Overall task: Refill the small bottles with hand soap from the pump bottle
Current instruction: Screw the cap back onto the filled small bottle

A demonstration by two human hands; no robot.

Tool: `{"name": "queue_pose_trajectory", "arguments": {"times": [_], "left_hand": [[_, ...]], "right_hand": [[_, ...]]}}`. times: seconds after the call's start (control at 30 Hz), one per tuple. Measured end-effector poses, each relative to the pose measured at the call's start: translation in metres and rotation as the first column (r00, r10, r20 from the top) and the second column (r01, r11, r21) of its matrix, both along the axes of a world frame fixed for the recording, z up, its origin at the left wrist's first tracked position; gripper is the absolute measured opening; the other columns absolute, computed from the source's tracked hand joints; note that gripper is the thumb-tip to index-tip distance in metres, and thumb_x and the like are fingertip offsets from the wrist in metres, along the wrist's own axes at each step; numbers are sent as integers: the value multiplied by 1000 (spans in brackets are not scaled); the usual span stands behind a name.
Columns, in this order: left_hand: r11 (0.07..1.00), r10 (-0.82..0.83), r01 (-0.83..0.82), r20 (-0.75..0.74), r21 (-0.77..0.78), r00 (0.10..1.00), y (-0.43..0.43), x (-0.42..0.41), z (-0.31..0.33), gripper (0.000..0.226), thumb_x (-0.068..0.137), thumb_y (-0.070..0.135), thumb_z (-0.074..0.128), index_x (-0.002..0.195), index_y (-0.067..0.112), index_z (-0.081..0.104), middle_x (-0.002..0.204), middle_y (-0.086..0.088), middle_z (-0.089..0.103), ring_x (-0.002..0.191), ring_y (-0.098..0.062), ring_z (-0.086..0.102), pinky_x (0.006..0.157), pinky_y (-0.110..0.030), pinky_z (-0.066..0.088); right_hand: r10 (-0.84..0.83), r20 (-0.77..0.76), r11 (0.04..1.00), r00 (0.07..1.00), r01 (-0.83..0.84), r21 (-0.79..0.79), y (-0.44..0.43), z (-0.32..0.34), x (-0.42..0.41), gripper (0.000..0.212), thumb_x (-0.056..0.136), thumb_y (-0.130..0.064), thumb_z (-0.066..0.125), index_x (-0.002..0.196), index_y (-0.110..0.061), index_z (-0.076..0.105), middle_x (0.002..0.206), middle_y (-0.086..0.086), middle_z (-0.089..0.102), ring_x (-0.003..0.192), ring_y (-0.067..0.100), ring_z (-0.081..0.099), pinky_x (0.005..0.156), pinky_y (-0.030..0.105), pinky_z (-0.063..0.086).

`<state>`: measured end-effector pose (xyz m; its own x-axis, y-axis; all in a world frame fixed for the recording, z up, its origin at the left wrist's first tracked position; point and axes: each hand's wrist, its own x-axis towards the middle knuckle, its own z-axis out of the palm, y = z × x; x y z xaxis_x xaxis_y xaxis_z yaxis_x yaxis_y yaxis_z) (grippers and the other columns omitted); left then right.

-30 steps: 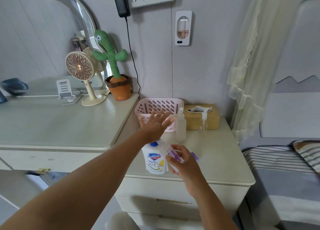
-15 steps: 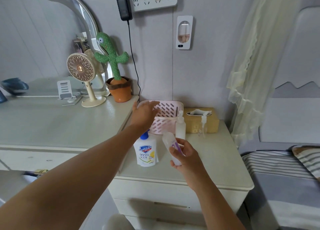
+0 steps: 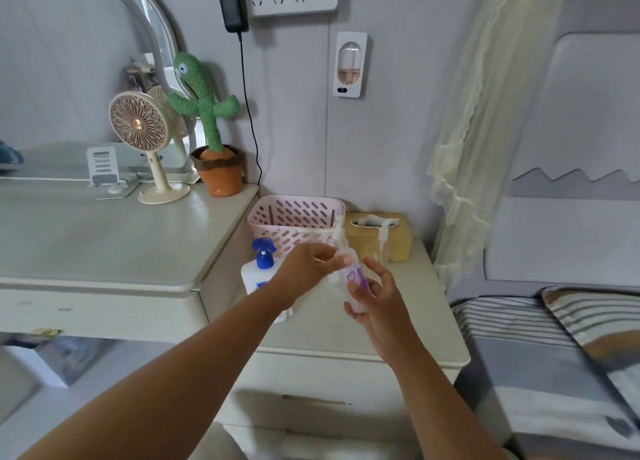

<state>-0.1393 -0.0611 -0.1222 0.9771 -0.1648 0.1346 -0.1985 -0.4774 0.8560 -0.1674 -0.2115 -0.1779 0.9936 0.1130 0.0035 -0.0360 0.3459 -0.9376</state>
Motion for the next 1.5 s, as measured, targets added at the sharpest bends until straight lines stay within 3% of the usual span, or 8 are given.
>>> {"name": "queue_pose_trajectory", "arguments": {"times": [0.13, 0.33, 0.5, 0.67, 0.83, 1.07, 1.3, 1.5], "left_hand": [[998, 62, -64, -54, -20, 997, -10, -3, -10, 36, 81, 37, 69, 58, 14, 54, 54, 2, 41, 48, -5, 32, 50, -13, 29], [992, 110, -112, -39, -52, 993, -17, -9, -20, 28, 84, 35, 67, 72, 9, 63, 61, -1, 56, 52, -6, 44, 55, -14, 36], [956, 292, -294, 79, 8, 953, -8, -4, -45, 35, 75, 44, 73, 77, 11, 63, 65, -3, 57, 55, -9, 44, 55, -19, 36], [915, 391, -400, 130, 52, 911, -3, -5, -72, 41, 74, 40, 77, 104, 14, 65, 86, 6, 64, 67, -5, 56, 57, -13, 37], [913, 391, -401, 113, 80, 913, -2, -3, -92, 44, 71, 37, 80, 106, 14, 64, 97, 4, 67, 70, -12, 61, 65, -21, 44], [928, 343, -356, 124, 107, 931, -1, 2, -106, 44, 71, 37, 80, 106, 16, 65, 89, 11, 62, 63, -4, 57, 57, -11, 41], [928, 335, -353, 146, 120, 931, -1, 6, -111, 43, 70, 39, 79, 105, 18, 65, 88, 13, 60, 64, -7, 60, 60, -17, 45], [929, 330, -348, 145, 125, 933, 1, 6, -112, 41, 71, 39, 79, 104, 19, 65, 90, 12, 61, 67, -9, 60, 64, -21, 48]], "right_hand": [[-6, 29, 996, 1000, 8, -91, -5, -3, -2, 63, 75, -32, 72, 131, -30, 43, 121, 2, 60, 108, 23, 62, 86, 33, 56], [27, 23, 992, 999, -24, -121, -12, -11, -3, 63, 78, -28, 73, 132, -29, 42, 121, 2, 60, 108, 21, 62, 88, 37, 56], [-58, 22, 950, 998, 62, -306, -27, -21, 6, 53, 83, -18, 71, 129, -25, 46, 121, 1, 58, 106, 16, 61, 87, 33, 54], [-99, 119, 754, 988, 153, -639, -38, -50, 21, 42, 81, -21, 72, 119, -19, 56, 116, -1, 61, 98, 15, 61, 79, 23, 47], [-77, 177, 512, 981, 191, -837, -38, -76, 39, 34, 81, -22, 71, 113, -17, 59, 109, 0, 61, 96, 16, 57, 81, 25, 43], [-82, 189, 357, 979, 206, -911, -23, -91, 65, 37, 81, -28, 69, 114, -17, 58, 108, 4, 59, 98, 21, 57, 82, 28, 43], [-67, 188, 217, 980, 198, -956, -17, -97, 80, 24, 80, -27, 66, 101, -15, 64, 105, 8, 60, 102, 27, 56, 81, 31, 46], [-85, 255, 303, 963, 269, -914, -21, -81, 65, 17, 83, -27, 66, 93, -15, 61, 89, 1, 66, 84, 20, 60, 68, 26, 42]]}}
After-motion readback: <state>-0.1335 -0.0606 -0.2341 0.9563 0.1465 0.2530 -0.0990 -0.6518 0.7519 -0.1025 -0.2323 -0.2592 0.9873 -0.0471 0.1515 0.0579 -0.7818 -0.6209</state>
